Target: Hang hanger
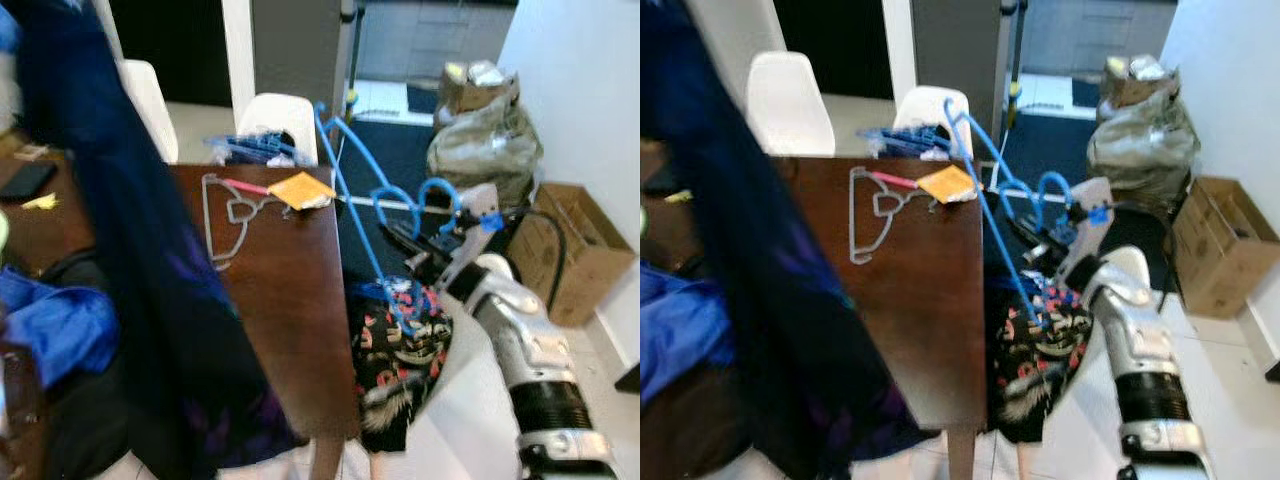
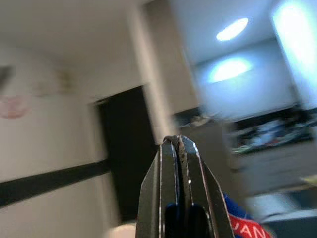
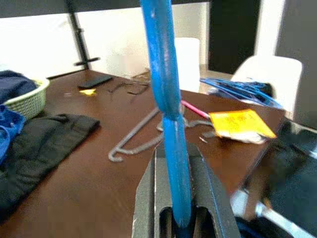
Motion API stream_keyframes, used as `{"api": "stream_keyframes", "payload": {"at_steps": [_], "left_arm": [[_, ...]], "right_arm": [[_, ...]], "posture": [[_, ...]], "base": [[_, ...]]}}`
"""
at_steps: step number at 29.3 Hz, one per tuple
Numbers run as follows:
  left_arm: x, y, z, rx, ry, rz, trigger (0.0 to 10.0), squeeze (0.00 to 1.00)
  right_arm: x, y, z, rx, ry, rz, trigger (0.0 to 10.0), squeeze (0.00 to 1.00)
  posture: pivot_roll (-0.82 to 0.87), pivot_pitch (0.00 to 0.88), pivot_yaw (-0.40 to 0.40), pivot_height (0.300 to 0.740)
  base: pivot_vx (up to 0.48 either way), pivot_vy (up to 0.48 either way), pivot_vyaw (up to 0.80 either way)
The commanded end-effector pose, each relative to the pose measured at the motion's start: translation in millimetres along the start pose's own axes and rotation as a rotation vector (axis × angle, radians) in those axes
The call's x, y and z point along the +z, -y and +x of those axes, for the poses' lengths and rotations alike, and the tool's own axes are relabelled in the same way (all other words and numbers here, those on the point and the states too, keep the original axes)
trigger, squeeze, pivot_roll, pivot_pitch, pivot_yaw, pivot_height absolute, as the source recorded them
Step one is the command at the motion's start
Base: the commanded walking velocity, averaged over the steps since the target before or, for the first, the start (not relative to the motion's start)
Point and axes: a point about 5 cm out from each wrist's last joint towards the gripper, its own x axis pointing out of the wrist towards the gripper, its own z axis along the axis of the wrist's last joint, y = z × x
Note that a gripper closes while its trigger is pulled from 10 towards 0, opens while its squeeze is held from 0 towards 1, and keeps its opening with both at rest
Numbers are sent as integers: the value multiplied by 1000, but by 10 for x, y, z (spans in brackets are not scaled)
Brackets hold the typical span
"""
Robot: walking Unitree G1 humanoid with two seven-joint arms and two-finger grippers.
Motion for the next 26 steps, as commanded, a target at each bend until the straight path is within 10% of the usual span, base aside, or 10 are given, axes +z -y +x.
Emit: {"api": "stream_keyframes", "payload": {"at_steps": [1, 3, 5, 7, 11, 13, 16, 24, 26], "left_arm": [[-46, -115, 14, 72, -42, 97, 10000, 0], [-111, -169, -3, 102, -85, 146, 10000, 0], [-882, -176, -386, 156, -446, 185, 10000, 0], [-882, -176, -386, 156, -446, 185, 10000, 0], [-1587, 167, -1075, 40, -750, 123, 10000, 0], [-1587, 167, -1075, 40, -750, 123, 10000, 0], [-1759, 914, -1651, -197, -863, -144, 10000, 0], [-1448, 1467, -1756, -535, -732, -343, 10000, 0], [-1354, 1564, -1819, -637, -722, -399, 10000, 133]], "right_arm": [[-13, 11, -35, -6, -8, 4, 10000, 0], [-13, 10, -36, -7, -8, 5, 10000, 0], [-16, 13, -45, -14, -11, 2, 10000, 0], [-16, 13, -45, -14, -11, 2, 10000, 0], [-21, 9, -52, -17, -12, -1, 10000, 0], [-21, 9, -52, -17, -12, -1, 10000, 0], [-19, 17, -68, -18, -20, -10, 10000, 0], [-21, 27, -68, -16, -34, -23, 10000, 0], [-26, 16, -64, -13, -37, -23, 10000, 0]], "posture": [[62, 0, 2, 740], [62, 0, 5, 740], [62, 0, 10, 740], [62, 0, 10, 740], [59, 0, 13, 740], [59, 0, 13, 740], [59, 0, 13, 740], [63, 0, 10, 740], [62, 0, 13, 740]], "base": [[0, 0, 0], [0, 0, 0], [0, 0, 0], [0, 0, 0], [0, 0, 0], [0, 0, 0], [0, 0, 0], [0, 0, 0], [0, 0, 0]]}}
